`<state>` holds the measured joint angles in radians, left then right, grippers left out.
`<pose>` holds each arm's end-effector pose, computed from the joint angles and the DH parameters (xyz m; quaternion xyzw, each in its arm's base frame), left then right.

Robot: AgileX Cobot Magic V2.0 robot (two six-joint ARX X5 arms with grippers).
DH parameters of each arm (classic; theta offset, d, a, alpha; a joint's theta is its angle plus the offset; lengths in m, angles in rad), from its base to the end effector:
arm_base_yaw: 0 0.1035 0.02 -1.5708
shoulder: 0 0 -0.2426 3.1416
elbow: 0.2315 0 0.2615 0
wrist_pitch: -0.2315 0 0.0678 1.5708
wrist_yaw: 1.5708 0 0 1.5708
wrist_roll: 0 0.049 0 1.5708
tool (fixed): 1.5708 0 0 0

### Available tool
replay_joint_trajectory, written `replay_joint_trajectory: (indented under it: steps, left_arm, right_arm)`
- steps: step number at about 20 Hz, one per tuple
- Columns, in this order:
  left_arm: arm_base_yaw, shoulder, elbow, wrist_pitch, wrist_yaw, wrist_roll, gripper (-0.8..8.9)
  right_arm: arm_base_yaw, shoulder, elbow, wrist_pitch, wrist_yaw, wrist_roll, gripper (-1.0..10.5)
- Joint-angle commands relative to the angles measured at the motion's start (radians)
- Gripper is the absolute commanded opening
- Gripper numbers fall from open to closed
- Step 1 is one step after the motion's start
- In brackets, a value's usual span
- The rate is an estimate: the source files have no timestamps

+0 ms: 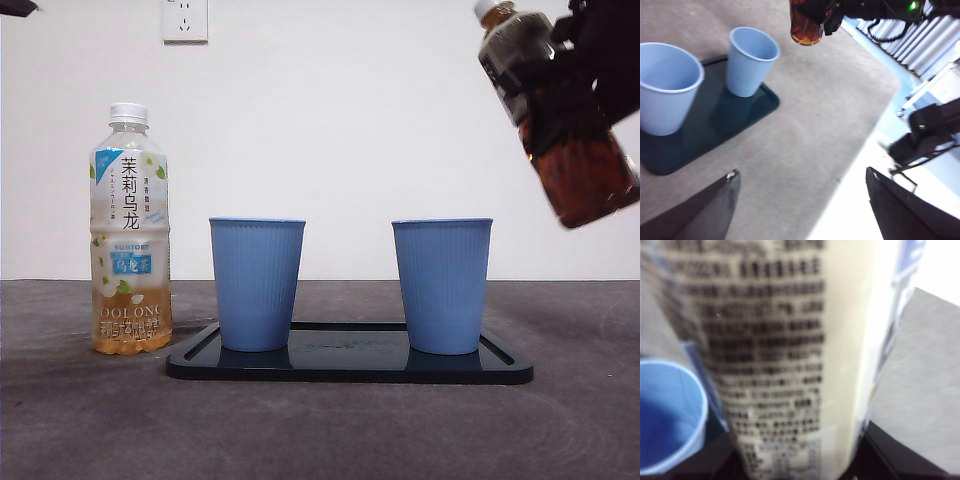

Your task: Pour the drink into the cup

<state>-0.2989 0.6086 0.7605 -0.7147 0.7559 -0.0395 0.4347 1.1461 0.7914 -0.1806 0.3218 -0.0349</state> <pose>0.1344 -0.0766 0.2848 -0.0793 0.2800 -0.4781 0.8287 0.2585 0.1030 0.2341 -0.1144 0.2448 0.0587 0.9610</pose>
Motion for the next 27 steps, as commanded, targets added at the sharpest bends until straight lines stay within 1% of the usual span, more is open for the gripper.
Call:
replay_joint_trajectory:
  steps: [1,4,6,10,17,23,25,27]
  left_arm:
    - [-0.004,0.005,0.019,0.003,-0.033,0.018,4.05]
    - [-0.004,0.005,0.019,0.004,-0.083,0.021,4.05]
    - [-0.004,0.005,0.019,0.004,-0.115,0.022,4.05]
    - [-0.004,0.005,0.019,0.004,-0.163,0.024,4.05]
    - [-0.004,0.005,0.019,0.004,-0.166,0.024,4.05]
    - [-0.004,0.005,0.019,0.004,-0.166,0.024,4.05]
    - [-0.004,0.005,0.019,0.004,-0.175,0.024,4.05]
    - [-0.004,0.005,0.019,0.004,-0.186,0.025,4.05]
  right_arm:
    - [-0.015,0.002,-0.090,0.207,-0.038,0.112,1.7]
    - [-0.052,0.004,-0.212,0.444,-0.098,0.190,1.7]
    - [-0.076,0.010,-0.275,0.560,-0.132,0.208,1.7]
    - [-0.119,0.061,-0.338,0.669,-0.198,0.208,1.7]
    - [-0.126,0.208,-0.343,0.810,-0.228,0.206,1.7]
    - [-0.125,0.274,-0.344,0.830,-0.228,0.202,1.8]
    - [-0.125,0.278,-0.344,0.826,-0.229,0.185,2.1]
    - [-0.125,0.278,-0.344,0.814,-0.228,0.183,2.2]
